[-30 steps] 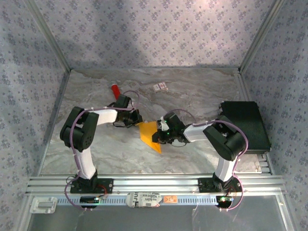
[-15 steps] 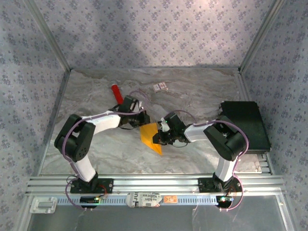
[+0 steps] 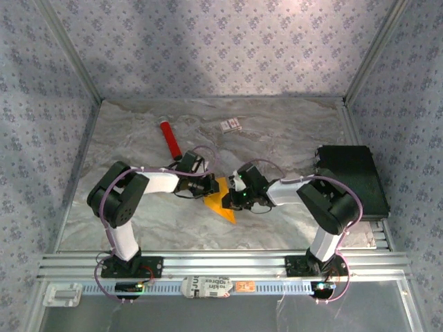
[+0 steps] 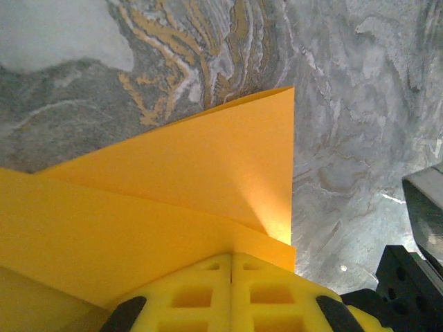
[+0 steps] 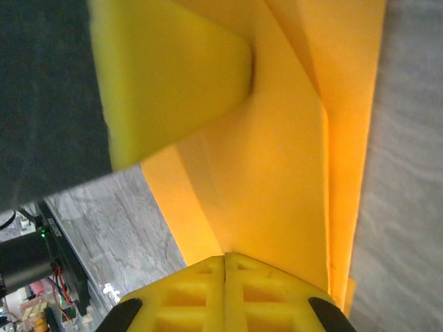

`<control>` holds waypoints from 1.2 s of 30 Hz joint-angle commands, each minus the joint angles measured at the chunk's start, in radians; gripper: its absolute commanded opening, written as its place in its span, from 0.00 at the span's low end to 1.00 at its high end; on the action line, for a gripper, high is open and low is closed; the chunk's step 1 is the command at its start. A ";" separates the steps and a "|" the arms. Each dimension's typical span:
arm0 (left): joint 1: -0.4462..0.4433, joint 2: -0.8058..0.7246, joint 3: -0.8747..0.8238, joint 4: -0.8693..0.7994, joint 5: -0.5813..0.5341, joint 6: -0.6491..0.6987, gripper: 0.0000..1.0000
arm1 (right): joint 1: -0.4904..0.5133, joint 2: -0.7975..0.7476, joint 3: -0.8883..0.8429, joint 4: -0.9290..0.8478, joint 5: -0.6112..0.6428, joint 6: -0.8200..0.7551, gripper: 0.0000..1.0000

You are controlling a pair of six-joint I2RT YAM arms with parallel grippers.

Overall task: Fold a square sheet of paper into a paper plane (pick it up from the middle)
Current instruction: Fourth fold the wing at the center of the table.

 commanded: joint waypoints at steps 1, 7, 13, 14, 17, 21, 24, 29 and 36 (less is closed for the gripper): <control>0.026 0.044 -0.056 -0.066 -0.083 -0.010 0.02 | 0.022 -0.034 -0.067 -0.148 0.021 -0.019 0.01; 0.028 0.046 -0.061 -0.060 -0.077 -0.007 0.02 | 0.030 -0.105 -0.165 -0.118 0.028 0.007 0.02; 0.028 0.039 -0.068 -0.055 -0.081 -0.014 0.02 | 0.036 -0.283 -0.207 -0.187 0.071 0.029 0.02; 0.027 0.038 -0.069 -0.055 -0.081 -0.016 0.01 | 0.037 -0.317 -0.207 -0.220 0.100 0.036 0.03; 0.029 0.030 -0.071 -0.044 -0.076 -0.034 0.02 | 0.038 -0.397 -0.209 -0.267 0.156 0.080 0.09; 0.030 0.021 -0.068 -0.037 -0.070 -0.057 0.02 | 0.042 -0.417 -0.208 -0.256 0.163 0.175 0.20; 0.033 0.019 -0.070 -0.023 -0.058 -0.078 0.02 | 0.049 -0.392 -0.209 -0.195 0.126 0.209 0.25; 0.036 0.017 -0.070 -0.012 -0.047 -0.100 0.02 | 0.072 -0.334 -0.198 -0.179 0.118 0.251 0.35; 0.036 0.009 -0.070 -0.013 -0.042 -0.106 0.02 | 0.089 -0.282 -0.204 -0.125 0.120 0.275 0.34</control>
